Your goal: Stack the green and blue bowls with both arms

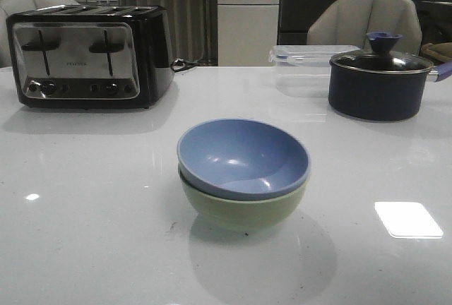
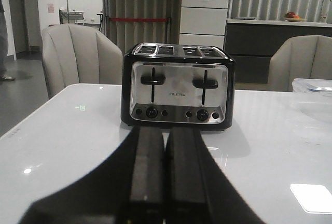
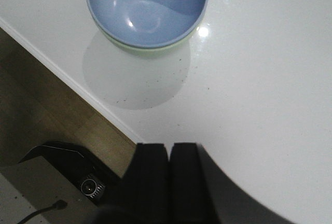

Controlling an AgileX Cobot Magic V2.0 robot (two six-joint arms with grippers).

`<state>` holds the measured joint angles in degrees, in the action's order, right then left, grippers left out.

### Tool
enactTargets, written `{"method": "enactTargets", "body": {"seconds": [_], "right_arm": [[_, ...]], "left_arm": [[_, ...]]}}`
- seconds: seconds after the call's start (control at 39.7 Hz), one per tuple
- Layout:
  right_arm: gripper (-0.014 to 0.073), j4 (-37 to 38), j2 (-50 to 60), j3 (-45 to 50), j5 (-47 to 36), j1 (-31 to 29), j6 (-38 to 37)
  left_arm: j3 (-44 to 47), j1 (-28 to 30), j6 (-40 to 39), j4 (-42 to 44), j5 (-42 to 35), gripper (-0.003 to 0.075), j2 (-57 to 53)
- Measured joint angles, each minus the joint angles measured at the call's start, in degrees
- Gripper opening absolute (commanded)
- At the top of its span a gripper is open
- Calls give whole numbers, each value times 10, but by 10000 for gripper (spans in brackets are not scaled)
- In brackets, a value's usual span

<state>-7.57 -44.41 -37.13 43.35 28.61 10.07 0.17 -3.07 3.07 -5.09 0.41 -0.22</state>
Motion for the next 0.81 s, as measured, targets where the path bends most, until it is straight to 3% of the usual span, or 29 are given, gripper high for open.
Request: {"method": "enactTargets", "body": {"seconds": [0.18,0.81], "right_arm": [[52,0,0,0,0,0,0],[52,0,0,0,0,0,0]], "left_arm": [[0,-23,0,0,-4,93,0],[0,-20,0,0,-4,93,0]]}}
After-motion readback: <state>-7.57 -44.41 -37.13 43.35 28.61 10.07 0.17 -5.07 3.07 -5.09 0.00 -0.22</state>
